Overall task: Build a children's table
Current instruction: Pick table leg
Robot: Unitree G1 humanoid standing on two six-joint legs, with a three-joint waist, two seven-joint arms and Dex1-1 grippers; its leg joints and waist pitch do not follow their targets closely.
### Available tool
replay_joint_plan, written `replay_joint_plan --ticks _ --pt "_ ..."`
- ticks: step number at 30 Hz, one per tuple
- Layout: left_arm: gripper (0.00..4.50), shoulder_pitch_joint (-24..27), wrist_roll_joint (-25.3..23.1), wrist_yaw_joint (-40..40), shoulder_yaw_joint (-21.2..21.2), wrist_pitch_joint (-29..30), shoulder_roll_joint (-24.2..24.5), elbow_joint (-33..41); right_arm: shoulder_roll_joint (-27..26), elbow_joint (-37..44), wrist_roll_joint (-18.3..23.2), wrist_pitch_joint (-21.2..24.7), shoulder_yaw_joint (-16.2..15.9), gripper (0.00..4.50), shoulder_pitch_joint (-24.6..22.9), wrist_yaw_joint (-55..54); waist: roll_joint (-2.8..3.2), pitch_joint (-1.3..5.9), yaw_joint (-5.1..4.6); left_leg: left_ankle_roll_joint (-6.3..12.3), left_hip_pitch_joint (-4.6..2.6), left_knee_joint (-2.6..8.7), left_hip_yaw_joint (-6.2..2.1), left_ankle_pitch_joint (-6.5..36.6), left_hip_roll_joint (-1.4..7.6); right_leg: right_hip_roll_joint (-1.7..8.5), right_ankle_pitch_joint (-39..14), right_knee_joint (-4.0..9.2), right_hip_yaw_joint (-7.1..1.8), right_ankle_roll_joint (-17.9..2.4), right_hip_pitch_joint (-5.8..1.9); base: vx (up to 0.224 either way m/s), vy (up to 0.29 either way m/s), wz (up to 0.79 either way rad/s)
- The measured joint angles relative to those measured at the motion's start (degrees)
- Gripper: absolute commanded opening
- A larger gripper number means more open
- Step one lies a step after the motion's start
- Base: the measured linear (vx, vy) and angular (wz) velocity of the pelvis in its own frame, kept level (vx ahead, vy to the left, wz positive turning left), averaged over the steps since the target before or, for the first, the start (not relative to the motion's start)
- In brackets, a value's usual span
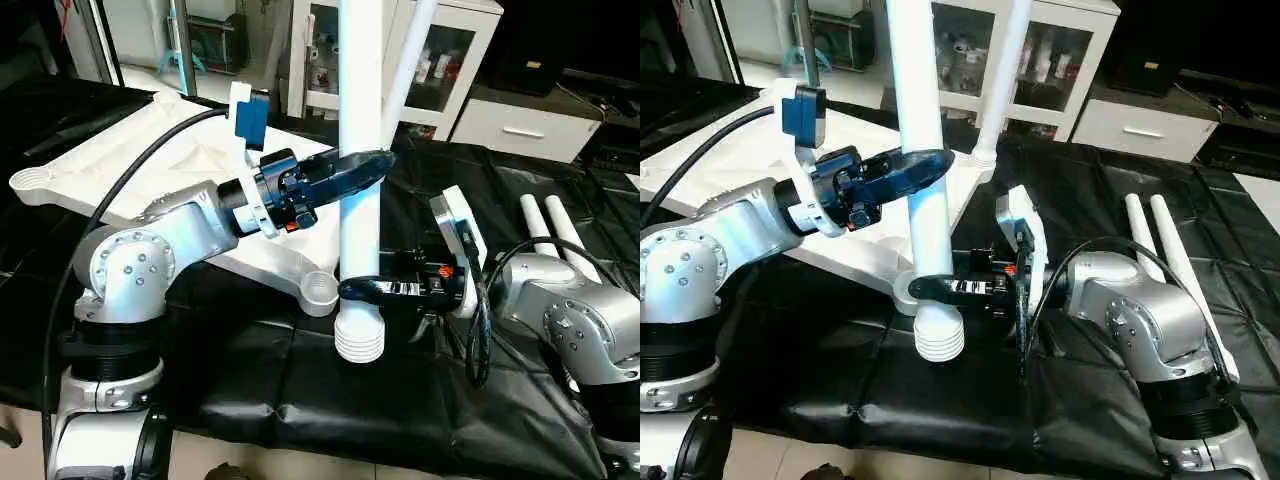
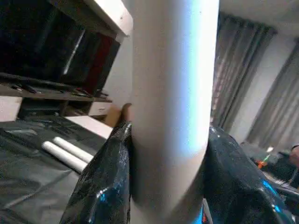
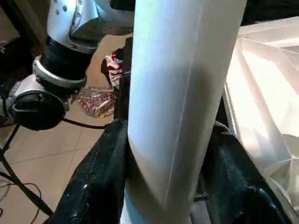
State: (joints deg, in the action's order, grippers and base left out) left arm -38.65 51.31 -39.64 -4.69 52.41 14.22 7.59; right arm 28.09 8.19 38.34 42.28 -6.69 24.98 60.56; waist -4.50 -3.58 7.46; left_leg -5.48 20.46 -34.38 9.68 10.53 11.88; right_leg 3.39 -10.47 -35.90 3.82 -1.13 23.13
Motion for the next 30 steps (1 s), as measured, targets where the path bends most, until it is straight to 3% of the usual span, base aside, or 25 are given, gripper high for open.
replay_joint_plan --ticks 1,2,13,30 --pt "1.75 -0.1 -0.5 0.3 0.2 -0.2 0.0 0.1 0.0 0.0 -0.3 -0.2 0.0 1.84 0.0 -0.3 0.0 0.0 0.05 0.0 0.0 0.0 0.01 0.0 0.0 0.0 0.0 0.0 0.0 0.0 0.0 0.0 0.0 0.0" --pt "1.75 -0.4 -1.1 0.8 0.7 -0.5 -0.1 0.3 -0.2 -0.1 -0.8 -0.5 0.0 2.4 0.0 -0.7 -0.01 0.01 0.06 0.0 0.0 0.0 0.01 0.0 0.0 0.0 0.0 0.0 0.0 0.0 0.0 0.0 0.0 0.0" --pt "1.75 -0.8 -4.9 3.0 1.8 -2.4 1.0 0.9 -1.0 -1.7 -2.5 -1.5 -0.6 3.38 0.9 -2.4 -0.11 0.02 0.33 0.0 0.01 0.0 0.02 0.0 0.0 0.0 0.0 -0.01 0.0 0.0 0.01 0.0 0.0 0.0" --pt "1.75 -0.9 -5.9 0.7 3.5 -3.5 1.6 1.8 -1.1 -4.6 -5.7 -2.4 -4.2 3.43 2.9 -1.3 -0.56 0.11 0.7 0.0 0.02 -0.02 0.02 0.0 0.0 0.01 0.0 -0.01 0.01 0.0 0.01 0.0 0.0 0.0"
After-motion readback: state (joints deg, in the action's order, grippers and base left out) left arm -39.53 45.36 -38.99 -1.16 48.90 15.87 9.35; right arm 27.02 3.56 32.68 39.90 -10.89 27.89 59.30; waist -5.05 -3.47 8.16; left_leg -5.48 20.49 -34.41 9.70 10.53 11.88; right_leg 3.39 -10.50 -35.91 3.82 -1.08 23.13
